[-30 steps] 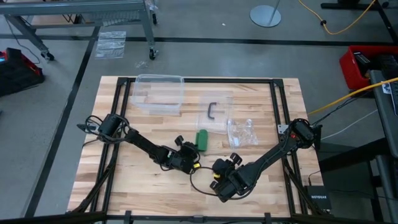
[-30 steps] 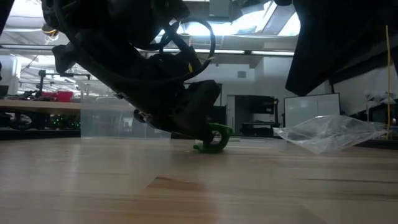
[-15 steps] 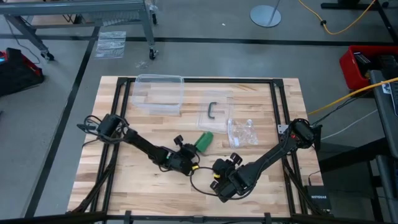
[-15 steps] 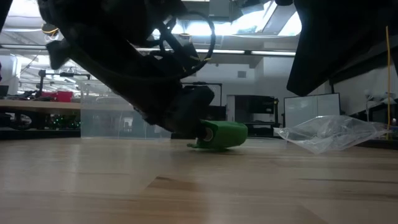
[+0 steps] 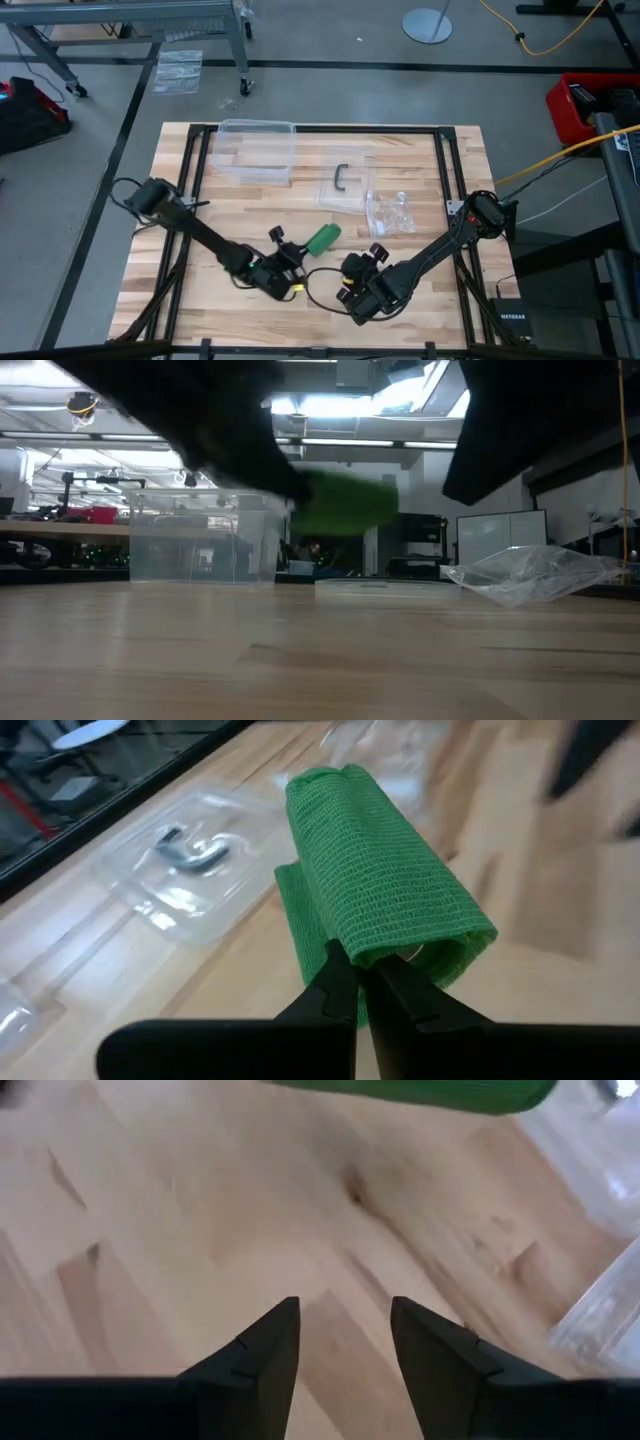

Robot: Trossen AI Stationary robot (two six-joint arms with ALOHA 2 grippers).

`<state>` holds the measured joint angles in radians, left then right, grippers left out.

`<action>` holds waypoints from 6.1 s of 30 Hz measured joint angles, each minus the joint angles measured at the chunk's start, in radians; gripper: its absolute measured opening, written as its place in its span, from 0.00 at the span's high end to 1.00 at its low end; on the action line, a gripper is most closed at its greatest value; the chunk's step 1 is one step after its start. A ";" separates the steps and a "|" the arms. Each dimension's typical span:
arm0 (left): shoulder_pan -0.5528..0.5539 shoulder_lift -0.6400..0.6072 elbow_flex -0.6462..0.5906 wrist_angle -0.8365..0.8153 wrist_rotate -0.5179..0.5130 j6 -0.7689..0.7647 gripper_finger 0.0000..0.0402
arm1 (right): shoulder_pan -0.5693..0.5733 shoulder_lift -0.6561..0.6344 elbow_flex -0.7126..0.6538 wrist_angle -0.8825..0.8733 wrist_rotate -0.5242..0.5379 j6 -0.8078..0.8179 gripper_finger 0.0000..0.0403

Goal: Roll bandage
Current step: Roll the green bandage

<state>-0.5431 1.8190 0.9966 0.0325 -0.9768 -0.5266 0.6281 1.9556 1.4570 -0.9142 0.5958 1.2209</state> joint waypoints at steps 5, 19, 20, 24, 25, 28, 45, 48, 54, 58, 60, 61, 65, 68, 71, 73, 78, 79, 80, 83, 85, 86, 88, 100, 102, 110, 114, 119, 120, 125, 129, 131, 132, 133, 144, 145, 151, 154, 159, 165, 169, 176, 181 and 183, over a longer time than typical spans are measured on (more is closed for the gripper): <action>-0.060 -0.130 0.000 -0.106 -0.001 -0.087 1.00 | 0.007 0.000 0.000 0.003 0.059 0.000 0.59; -0.177 -0.357 0.000 -0.203 -0.016 -0.128 1.00 | 0.133 0.000 0.000 0.080 0.476 0.065 0.59; -0.179 -0.359 0.000 -0.202 -0.016 -0.128 1.00 | 0.150 0.000 -0.001 0.043 0.491 0.111 0.59; -0.179 -0.358 0.000 -0.183 -0.017 -0.152 1.00 | 0.227 0.000 -0.052 -0.097 0.577 0.394 0.59; -0.177 -0.357 0.000 -0.165 -0.017 -0.155 1.00 | 0.247 0.000 -0.074 -0.123 0.592 0.474 0.59; -0.176 -0.355 0.000 -0.109 -0.016 -0.143 1.00 | 0.310 0.000 -0.148 -0.163 0.635 0.668 0.59; -0.177 -0.265 -0.001 0.216 0.059 -0.151 1.00 | 0.265 0.001 -0.315 0.014 0.442 0.894 0.59; -0.180 -0.234 -0.002 0.265 0.063 -0.132 1.00 | 0.222 0.001 -0.315 0.031 0.396 0.887 0.59; -0.197 -0.227 -0.002 0.263 0.061 -0.118 1.00 | 0.155 0.001 -0.315 0.059 0.239 0.866 0.59; -0.197 -0.227 -0.002 0.263 0.058 -0.073 1.00 | 0.120 0.001 -0.315 0.065 0.188 0.811 0.59; -0.197 -0.227 -0.002 0.261 0.057 -0.063 1.00 | 0.115 0.001 -0.315 0.094 0.206 0.718 0.59; -0.197 -0.227 -0.002 0.262 0.057 -0.057 1.00 | 0.115 0.001 -0.315 0.115 0.233 0.655 0.59; -0.203 -0.227 -0.002 0.261 0.057 -0.046 1.00 | 0.126 0.001 -0.315 0.281 0.413 0.390 0.59; -0.213 -0.226 -0.003 0.262 0.057 -0.055 1.00 | 0.131 0.001 -0.315 0.378 0.515 0.273 0.59; -0.228 -0.226 -0.003 0.266 0.057 -0.088 1.00 | 0.132 0.001 -0.315 0.404 0.529 0.250 0.59; -0.238 -0.226 -0.003 0.274 0.057 -0.108 1.00 | 0.140 0.001 -0.315 0.435 0.540 0.244 0.59; -0.258 -0.226 -0.004 0.358 0.057 -0.091 1.00 | 0.176 0.001 -0.315 0.578 0.736 0.142 0.59; -0.261 -0.226 -0.004 0.381 0.057 -0.076 1.00 | 0.185 0.001 -0.315 0.612 0.782 0.113 0.59; -0.264 -0.226 -0.004 0.403 0.057 -0.063 1.00 | 0.194 0.001 -0.315 0.638 0.819 0.085 0.59; -0.273 -0.226 -0.004 0.470 0.057 -0.010 1.00 | 0.217 0.001 -0.314 0.701 0.887 0.054 0.59; -0.275 -0.226 -0.004 0.509 0.058 0.024 1.00 | 0.226 0.001 -0.308 0.730 0.907 0.053 0.59; -0.275 -0.226 -0.004 0.521 0.059 0.037 1.00 | 0.226 0.001 -0.298 0.738 0.917 0.052 0.59; -0.275 -0.226 -0.004 0.542 0.072 0.047 1.00 | 0.225 0.000 -0.270 0.740 0.923 0.051 0.59; -0.266 -0.226 -0.004 0.548 0.105 0.179 1.00 | 0.171 -0.001 -0.043 0.738 0.671 -0.338 0.59; -0.266 -0.226 -0.004 0.547 0.105 0.211 1.00 | 0.151 -0.001 -0.011 0.737 0.582 -0.423 0.59; -0.272 -0.226 -0.004 0.533 0.106 0.250 1.00 | 0.126 -0.019 0.027 0.709 0.472 -0.582 0.59; -0.280 -0.226 -0.004 0.534 0.106 0.269 1.00 | 0.168 -0.049 0.027 0.592 0.521 -0.522 0.59; -0.281 -0.226 -0.004 0.534 0.105 0.275 1.00 | 0.269 -0.081 0.027 0.286 0.690 -0.256 0.64; -0.279 -0.226 -0.004 0.534 0.105 0.277 1.00 | 0.294 -0.083 0.027 0.198 0.718 -0.162 0.66; -0.260 -0.226 -0.004 0.529 0.105 0.327 1.00 | 0.427 -0.084 -0.006 -0.214 0.911 0.394 0.78; -0.224 -0.265 -0.042 0.527 0.103 0.348 1.00 | 0.489 -0.081 -0.086 -0.406 0.960 0.766 0.85; -0.199 -0.296 -0.078 0.528 0.104 0.347 1.00 | 0.484 -0.083 -0.136 -0.414 0.987 0.883 0.87; -0.183 -0.312 -0.099 0.529 0.118 0.345 1.00 | 0.476 -0.082 -0.161 -0.417 0.984 0.912 0.89; -0.165 -0.329 -0.122 0.530 0.144 0.335 1.00 | 0.462 -0.080 -0.183 -0.419 0.981 0.925 0.89; 0.097 -0.375 -0.384 0.931 0.609 0.246 1.00 | 0.339 -0.080 -0.308 -0.424 0.978 1.011 0.99; 0.113 -0.375 -0.403 0.960 0.630 0.228 1.00 | 0.338 -0.080 -0.312 -0.425 0.978 1.012 0.99; 0.177 -0.373 -0.461 0.973 0.681 0.159 1.00 | 0.332 -0.080 -0.323 -0.415 0.975 1.077 0.99; 0.192 -0.373 -0.468 0.973 0.687 0.171 1.00 | 0.318 -0.080 -0.323 -0.376 0.975 1.087 0.99; 0.228 -0.373 -0.468 0.974 0.734 0.209 1.00 | 0.269 -0.080 -0.323 -0.233 0.975 1.073 1.00; 0.304 -0.373 -0.468 0.974 0.832 0.213 1.00 | 0.230 -0.080 -0.323 -0.042 0.975 0.994 1.00; 0.359 -0.373 -0.468 0.973 0.909 0.212 1.00 | 0.203 -0.080 -0.322 0.182 0.975 0.851 1.00; 0.413 -0.373 -0.468 0.973 0.997 0.212 1.00 | 0.138 -0.080 -0.307 0.671 0.868 0.342 1.00; 0.438 -0.372 -0.468 0.973 1.034 0.212 1.00 | 0.034 -0.079 -0.270 1.088 0.490 -0.383 1.00; 0.443 -0.372 -0.468 0.973 1.046 0.211 1.00 | -0.009 -0.079 -0.269 1.296 0.338 -0.676 0.99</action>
<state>-0.1003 1.4467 0.5289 1.0055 0.0696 -0.3152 0.6189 1.8767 1.1877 0.3821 0.9340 0.5448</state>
